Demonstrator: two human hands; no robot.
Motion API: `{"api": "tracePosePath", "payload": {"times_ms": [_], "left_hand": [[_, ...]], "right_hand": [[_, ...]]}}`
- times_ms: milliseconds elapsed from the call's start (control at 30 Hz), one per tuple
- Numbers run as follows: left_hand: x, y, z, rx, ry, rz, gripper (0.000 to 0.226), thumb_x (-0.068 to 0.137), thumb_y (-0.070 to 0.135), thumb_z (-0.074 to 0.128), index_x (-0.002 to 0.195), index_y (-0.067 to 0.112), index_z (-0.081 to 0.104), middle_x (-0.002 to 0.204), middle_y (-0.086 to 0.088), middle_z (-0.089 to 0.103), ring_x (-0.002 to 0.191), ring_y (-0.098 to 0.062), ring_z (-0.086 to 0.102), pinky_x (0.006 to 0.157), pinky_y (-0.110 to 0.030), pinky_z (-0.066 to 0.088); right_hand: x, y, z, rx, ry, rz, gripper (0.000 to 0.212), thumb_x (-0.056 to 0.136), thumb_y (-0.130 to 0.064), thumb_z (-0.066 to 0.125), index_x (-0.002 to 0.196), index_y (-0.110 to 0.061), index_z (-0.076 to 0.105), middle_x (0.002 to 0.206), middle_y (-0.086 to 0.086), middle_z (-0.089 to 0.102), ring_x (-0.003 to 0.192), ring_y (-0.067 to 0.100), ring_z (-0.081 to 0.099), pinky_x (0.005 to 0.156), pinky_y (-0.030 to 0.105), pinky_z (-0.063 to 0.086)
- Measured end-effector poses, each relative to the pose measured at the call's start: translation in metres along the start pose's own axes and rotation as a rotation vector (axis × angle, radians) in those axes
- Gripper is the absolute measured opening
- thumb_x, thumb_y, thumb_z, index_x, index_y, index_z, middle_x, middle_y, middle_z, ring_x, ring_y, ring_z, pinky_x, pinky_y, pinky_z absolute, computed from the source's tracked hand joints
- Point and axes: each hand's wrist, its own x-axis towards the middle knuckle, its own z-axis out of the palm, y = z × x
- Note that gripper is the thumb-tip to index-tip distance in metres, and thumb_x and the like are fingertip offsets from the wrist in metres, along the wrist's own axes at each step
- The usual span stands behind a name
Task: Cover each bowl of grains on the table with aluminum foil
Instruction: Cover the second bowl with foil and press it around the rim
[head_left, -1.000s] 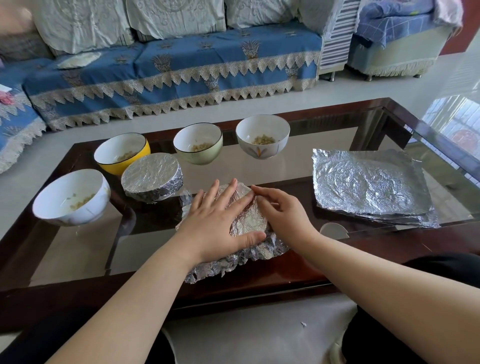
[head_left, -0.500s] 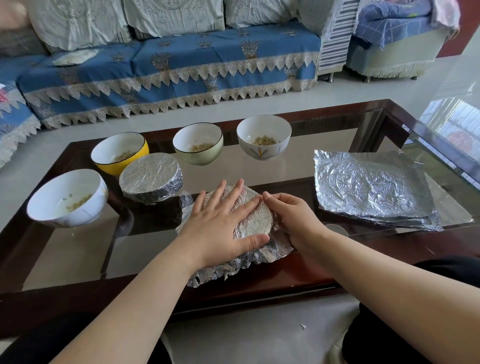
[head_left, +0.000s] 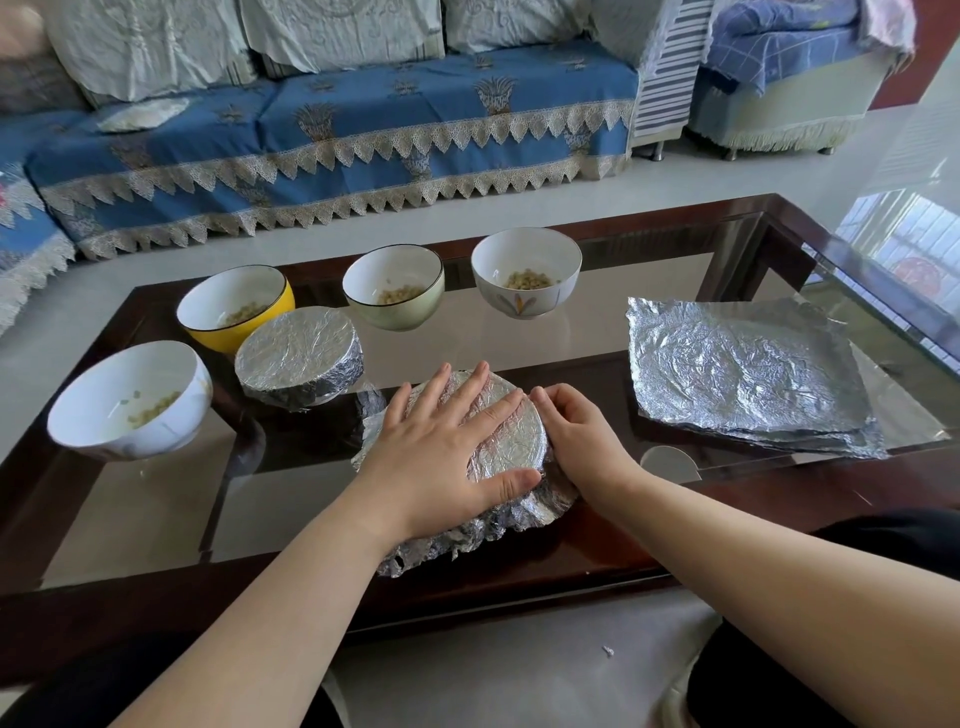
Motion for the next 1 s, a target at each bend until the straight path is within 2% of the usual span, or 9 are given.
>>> {"api": "tracePosePath", "payload": {"times_ms": [100,233,300,433,567,633,700,800,1000], "left_hand": [[0.0,0.0,0.0,0.001,-0.002,0.001,0.089,0.066,0.095,-0.001,0.146,0.058,-0.015,0.16,0.018,-0.025,0.149,-0.014,-0.023,0.121,-0.05,-0.007],[0.0,0.0,0.0,-0.005,0.001,0.0,0.088,0.067,0.095,0.001,0.146,0.059,-0.015,0.16,0.018,-0.025,0.149,-0.014,-0.023,0.121,-0.05,-0.007],[0.001,0.0,0.0,-0.007,0.001,0.002,0.089,0.067,0.095,0.001,0.146,0.059,-0.014,0.16,0.018,-0.024,0.149,-0.014,-0.023,0.121,-0.05,-0.007],[0.001,-0.001,0.0,-0.002,0.005,0.007,0.089,0.067,0.095,0.001,0.147,0.059,-0.013,0.161,0.018,-0.023,0.149,-0.015,-0.02,0.121,-0.05,-0.006],[0.0,-0.001,0.0,-0.005,0.006,0.012,0.089,0.067,0.095,0.001,0.147,0.058,-0.011,0.161,0.017,-0.022,0.15,-0.015,-0.02,0.121,-0.05,-0.006],[0.0,-0.001,0.0,0.007,-0.001,0.007,0.089,0.067,0.095,0.0,0.147,0.058,-0.013,0.161,0.018,-0.023,0.149,-0.014,-0.02,0.121,-0.05,-0.005],[0.0,0.0,-0.001,0.009,-0.001,0.006,0.087,0.067,0.094,-0.001,0.145,0.059,-0.014,0.161,0.018,-0.023,0.149,-0.014,-0.02,0.121,-0.05,-0.005],[0.0,0.0,-0.001,0.007,0.003,0.01,0.086,0.067,0.095,-0.001,0.145,0.06,-0.014,0.161,0.018,-0.022,0.15,-0.014,-0.019,0.121,-0.05,-0.004],[0.001,0.0,-0.001,0.01,0.001,0.001,0.09,0.066,0.095,-0.002,0.148,0.058,-0.01,0.161,0.018,-0.022,0.15,-0.014,-0.019,0.121,-0.05,-0.005]], "right_hand": [[0.003,0.0,0.0,-0.01,-0.002,-0.005,0.025,0.099,-0.031,0.052,0.086,-0.011,0.057,0.065,0.002,0.05,0.053,0.01,0.044,0.051,0.024,0.04],[0.004,0.002,-0.001,0.009,-0.022,0.002,0.03,0.099,-0.031,0.052,0.096,-0.002,0.06,0.074,0.01,0.054,0.064,0.019,0.048,0.059,0.031,0.042],[0.004,0.003,-0.003,-0.03,-0.017,-0.022,0.03,0.099,-0.031,0.053,0.092,-0.002,0.059,0.072,0.008,0.054,0.062,0.017,0.048,0.058,0.029,0.042],[0.006,0.001,-0.004,-0.109,-0.013,-0.013,0.028,0.098,-0.034,0.054,0.081,-0.012,0.056,0.058,-0.006,0.051,0.044,0.003,0.043,0.045,0.017,0.036],[0.009,-0.002,-0.004,-0.07,-0.06,0.052,0.027,0.097,-0.035,0.056,0.084,-0.012,0.06,0.065,0.003,0.058,0.052,0.02,0.05,0.049,0.031,0.042],[0.011,-0.003,-0.003,-0.056,-0.072,0.05,0.023,0.097,-0.033,0.057,0.086,-0.014,0.062,0.071,0.006,0.061,0.06,0.023,0.052,0.057,0.038,0.043],[0.012,-0.003,-0.002,-0.029,-0.072,0.035,0.017,0.098,-0.028,0.057,0.088,-0.015,0.064,0.075,0.003,0.062,0.062,0.019,0.054,0.06,0.035,0.045],[0.014,-0.004,-0.001,0.026,-0.084,0.025,0.009,0.098,-0.019,0.057,0.094,-0.017,0.065,0.078,-0.004,0.066,0.063,0.006,0.059,0.062,0.022,0.048],[0.016,-0.007,0.0,0.057,-0.128,0.071,0.01,0.098,-0.014,0.057,0.098,-0.017,0.066,0.086,0.003,0.068,0.068,0.01,0.062,0.061,0.021,0.05]]}}
